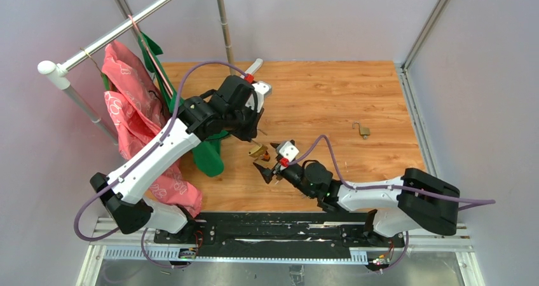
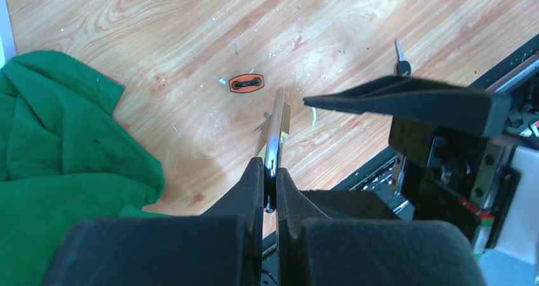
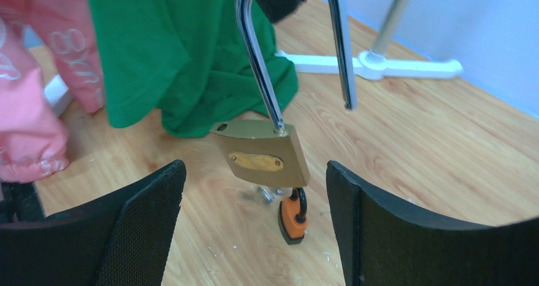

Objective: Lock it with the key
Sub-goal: Adjust the lock.

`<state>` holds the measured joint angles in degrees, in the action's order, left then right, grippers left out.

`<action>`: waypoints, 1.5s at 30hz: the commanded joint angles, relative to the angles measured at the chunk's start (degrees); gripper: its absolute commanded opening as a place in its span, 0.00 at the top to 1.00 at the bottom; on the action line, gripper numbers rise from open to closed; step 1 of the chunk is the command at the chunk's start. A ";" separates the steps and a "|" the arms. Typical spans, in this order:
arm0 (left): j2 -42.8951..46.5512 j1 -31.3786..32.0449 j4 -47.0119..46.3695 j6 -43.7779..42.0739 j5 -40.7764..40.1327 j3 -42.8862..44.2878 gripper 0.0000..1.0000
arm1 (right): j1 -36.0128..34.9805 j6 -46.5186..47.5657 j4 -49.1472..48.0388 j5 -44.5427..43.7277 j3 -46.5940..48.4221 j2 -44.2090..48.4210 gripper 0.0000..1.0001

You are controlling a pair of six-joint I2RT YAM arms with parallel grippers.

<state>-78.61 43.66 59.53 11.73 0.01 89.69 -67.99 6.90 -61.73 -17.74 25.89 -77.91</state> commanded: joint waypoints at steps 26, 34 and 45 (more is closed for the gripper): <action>3.11 -0.33 -5.20 -5.13 16.52 4.43 1.00 | 28.44 3.22 17.47 69.31 8.70 1.86 0.24; 3.29 -0.33 -5.21 -5.14 16.60 3.78 1.00 | 28.41 -2.87 9.73 68.43 8.40 -0.94 0.90; 1.58 -3.92 -4.24 5.10 2.03 5.16 1.00 | 6.58 20.63 2.10 -9.67 5.67 3.91 1.00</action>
<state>-76.86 42.52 55.55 10.39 7.18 93.97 -51.64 13.87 -48.23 15.20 29.93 -71.79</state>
